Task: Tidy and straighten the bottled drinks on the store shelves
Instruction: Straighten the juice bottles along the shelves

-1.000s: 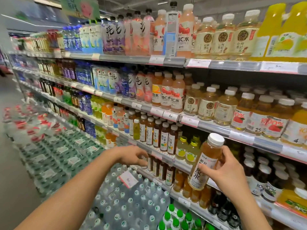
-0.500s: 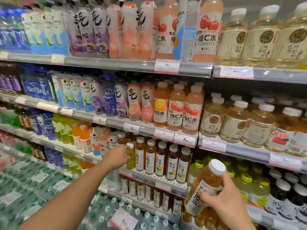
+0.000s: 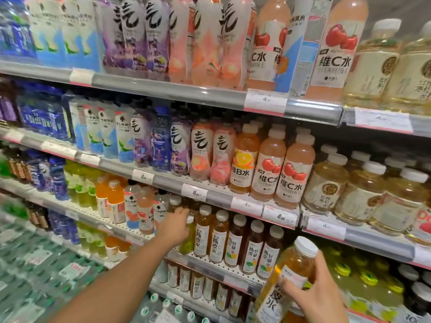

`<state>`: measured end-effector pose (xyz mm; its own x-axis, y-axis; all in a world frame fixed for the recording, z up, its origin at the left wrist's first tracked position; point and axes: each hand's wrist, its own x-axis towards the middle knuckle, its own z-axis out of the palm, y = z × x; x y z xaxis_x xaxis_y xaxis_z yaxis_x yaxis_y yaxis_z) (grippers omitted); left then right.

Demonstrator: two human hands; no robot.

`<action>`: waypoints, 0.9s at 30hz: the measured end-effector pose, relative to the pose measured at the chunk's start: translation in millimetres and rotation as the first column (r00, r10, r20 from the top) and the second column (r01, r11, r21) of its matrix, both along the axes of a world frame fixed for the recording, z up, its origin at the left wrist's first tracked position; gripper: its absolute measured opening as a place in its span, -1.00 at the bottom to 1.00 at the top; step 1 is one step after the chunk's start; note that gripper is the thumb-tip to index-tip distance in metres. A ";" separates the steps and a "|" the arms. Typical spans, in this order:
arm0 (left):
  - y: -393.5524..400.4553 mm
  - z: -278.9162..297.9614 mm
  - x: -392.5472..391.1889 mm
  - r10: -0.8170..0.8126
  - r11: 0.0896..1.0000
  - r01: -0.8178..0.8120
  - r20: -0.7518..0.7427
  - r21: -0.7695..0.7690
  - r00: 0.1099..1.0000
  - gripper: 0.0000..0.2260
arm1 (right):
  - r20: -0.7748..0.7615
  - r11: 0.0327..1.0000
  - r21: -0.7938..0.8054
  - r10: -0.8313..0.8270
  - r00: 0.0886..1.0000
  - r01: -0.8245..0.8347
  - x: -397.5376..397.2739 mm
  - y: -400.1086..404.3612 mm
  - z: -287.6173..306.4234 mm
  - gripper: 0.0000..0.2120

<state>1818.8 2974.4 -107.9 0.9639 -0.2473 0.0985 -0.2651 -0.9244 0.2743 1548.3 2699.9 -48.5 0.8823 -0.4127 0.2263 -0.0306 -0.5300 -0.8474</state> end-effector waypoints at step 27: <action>95.5 -18.2 -65.1 0.126 0.932 -0.090 0.083 -0.351 0.989 -0.65 | -0.113 0.900 -0.361 0.219 0.969 -0.245 171.0 138.5 -27.1 -0.45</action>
<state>1753.6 3069.9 -126.2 0.9631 -0.0754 0.2583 -0.2125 -0.8018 0.5585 1719.3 2838.4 -75.6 0.9615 -0.0928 0.2587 0.0810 -0.8038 -0.5893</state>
